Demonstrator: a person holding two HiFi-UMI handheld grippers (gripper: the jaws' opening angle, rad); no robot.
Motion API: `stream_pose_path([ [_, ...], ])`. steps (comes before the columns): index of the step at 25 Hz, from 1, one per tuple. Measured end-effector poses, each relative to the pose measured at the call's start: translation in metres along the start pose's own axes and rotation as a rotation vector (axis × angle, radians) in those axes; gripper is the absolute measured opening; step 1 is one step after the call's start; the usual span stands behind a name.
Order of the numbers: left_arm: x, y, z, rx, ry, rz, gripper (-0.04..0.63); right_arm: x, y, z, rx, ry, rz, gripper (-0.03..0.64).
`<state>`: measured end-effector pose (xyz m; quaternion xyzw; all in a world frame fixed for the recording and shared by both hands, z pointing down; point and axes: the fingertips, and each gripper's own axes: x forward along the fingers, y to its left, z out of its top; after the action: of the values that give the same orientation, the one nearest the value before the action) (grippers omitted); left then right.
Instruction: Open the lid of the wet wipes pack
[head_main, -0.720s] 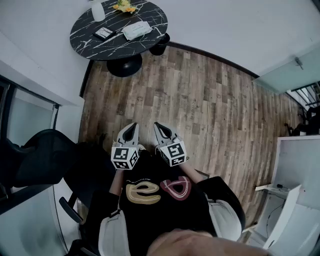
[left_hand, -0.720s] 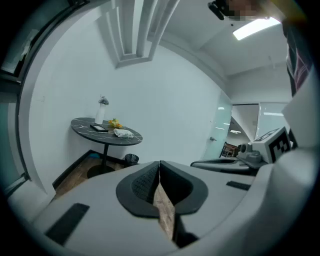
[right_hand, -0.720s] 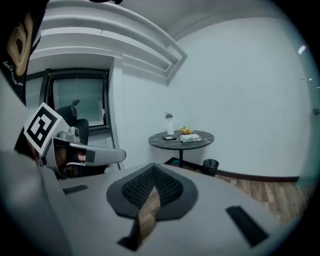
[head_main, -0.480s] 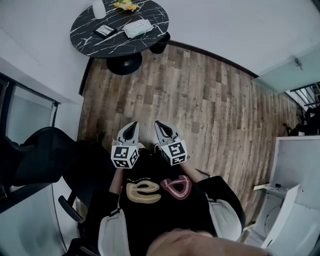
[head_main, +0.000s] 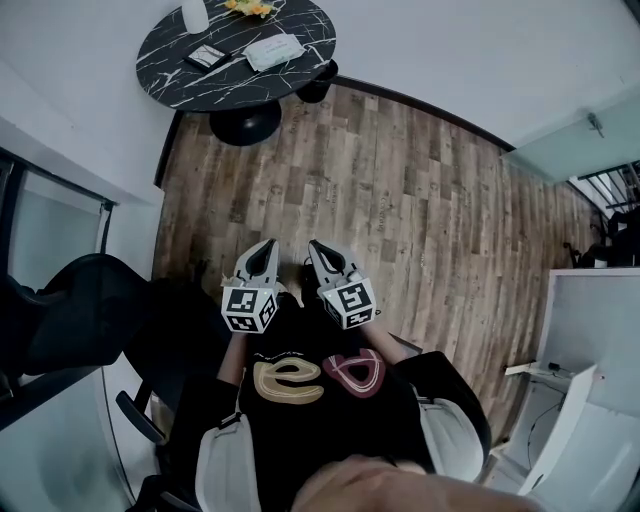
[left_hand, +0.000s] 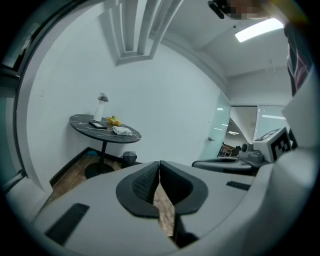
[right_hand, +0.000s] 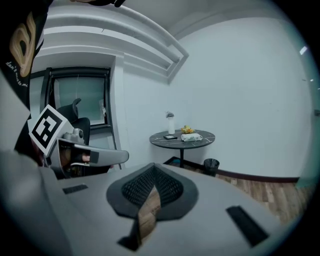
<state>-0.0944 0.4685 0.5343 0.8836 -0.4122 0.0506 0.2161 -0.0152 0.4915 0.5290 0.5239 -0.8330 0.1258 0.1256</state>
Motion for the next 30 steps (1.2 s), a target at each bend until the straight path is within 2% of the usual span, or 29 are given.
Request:
stream_pose_path([
  [6, 0.017, 0.004, 0.01, -0.019, -0.013, 0.019, 0.018, 0.018, -0.016, 0.001, 0.027, 0.004, 0.039, 0.012],
  [12, 0.042, 0.018, 0.025, -0.003, -0.01, 0.09, 0.018, 0.056, -0.04, 0.018, 0.032, -0.009, 0.101, 0.012],
  [30, 0.161, 0.046, 0.069, -0.035, 0.004, 0.183, 0.018, 0.147, -0.137, 0.054, 0.018, 0.015, 0.215, 0.012],
])
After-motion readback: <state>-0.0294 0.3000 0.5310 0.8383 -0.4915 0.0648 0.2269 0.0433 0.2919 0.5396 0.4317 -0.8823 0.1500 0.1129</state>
